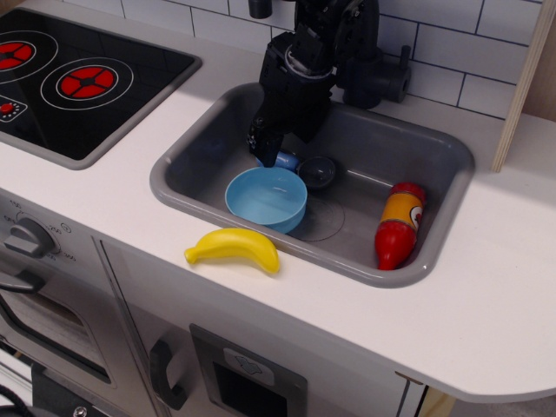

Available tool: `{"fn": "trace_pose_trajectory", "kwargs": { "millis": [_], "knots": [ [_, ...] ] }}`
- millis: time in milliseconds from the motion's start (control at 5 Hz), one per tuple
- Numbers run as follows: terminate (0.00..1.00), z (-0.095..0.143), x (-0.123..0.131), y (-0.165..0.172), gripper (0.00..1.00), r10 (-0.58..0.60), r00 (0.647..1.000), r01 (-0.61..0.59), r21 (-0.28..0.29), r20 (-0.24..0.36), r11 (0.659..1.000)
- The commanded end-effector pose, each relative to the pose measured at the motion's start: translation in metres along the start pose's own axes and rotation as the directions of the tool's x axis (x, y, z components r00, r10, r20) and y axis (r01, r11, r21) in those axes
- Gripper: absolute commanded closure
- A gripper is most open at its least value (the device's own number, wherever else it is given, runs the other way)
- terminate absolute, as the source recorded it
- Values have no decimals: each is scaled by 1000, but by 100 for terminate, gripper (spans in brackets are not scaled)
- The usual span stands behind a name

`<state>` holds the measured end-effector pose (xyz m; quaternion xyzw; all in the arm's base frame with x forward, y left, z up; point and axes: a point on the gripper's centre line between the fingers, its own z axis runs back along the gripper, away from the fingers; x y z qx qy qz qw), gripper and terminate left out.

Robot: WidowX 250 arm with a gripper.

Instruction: Take spoon out of bowl sink

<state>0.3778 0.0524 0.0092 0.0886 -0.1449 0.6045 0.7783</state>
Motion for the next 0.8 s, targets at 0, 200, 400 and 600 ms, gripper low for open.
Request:
{"fn": "trace_pose_trajectory", "kwargs": {
  "millis": [0, 200, 400, 600],
  "knots": [
    [0, 57, 30, -18, 0, 4, 999, 0, -134, 34, 991],
    [0, 57, 30, -18, 0, 4, 999, 0, -134, 34, 991],
    [0, 57, 30, -18, 0, 4, 999, 0, -134, 34, 991],
    [100, 57, 30, -18, 0, 4, 999, 0, -134, 34, 991]
  ]
}}
